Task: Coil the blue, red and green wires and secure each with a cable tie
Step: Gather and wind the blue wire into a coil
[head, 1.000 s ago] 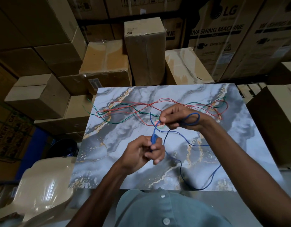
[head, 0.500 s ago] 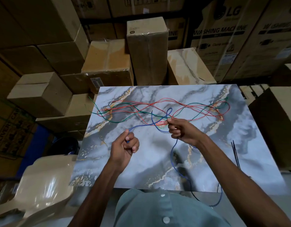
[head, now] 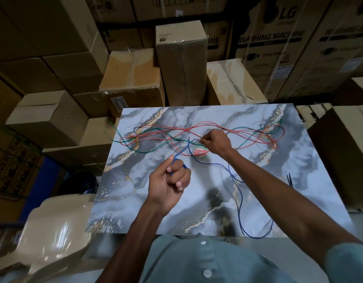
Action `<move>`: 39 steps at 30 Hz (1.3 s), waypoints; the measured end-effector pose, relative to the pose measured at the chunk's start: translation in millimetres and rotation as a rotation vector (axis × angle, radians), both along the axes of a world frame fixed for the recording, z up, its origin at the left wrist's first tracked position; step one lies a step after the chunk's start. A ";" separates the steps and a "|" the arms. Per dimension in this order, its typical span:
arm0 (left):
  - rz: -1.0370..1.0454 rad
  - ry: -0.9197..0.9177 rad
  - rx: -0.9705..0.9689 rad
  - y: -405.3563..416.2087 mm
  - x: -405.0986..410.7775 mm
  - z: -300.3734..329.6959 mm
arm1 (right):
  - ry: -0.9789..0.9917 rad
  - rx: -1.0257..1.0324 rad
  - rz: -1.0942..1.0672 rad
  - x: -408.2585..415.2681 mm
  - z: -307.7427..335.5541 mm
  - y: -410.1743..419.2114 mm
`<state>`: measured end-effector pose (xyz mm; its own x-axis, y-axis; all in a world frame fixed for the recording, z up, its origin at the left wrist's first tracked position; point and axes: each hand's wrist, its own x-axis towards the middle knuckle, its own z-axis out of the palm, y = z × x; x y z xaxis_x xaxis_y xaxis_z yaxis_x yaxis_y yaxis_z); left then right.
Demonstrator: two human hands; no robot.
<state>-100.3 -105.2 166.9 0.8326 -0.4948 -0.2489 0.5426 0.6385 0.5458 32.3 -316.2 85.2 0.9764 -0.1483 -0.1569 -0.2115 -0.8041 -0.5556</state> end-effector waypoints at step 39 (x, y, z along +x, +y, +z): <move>0.263 -0.088 -0.128 21.0 51.5 18.2 | 0.219 0.870 0.374 -124.3 59.2 44.5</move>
<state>-48.8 -84.1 185.1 0.9519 -0.2820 -0.1199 0.3038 0.8174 0.4895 -92.0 -271.7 144.5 0.8729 0.4199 -0.2486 -0.1950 -0.1669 -0.9665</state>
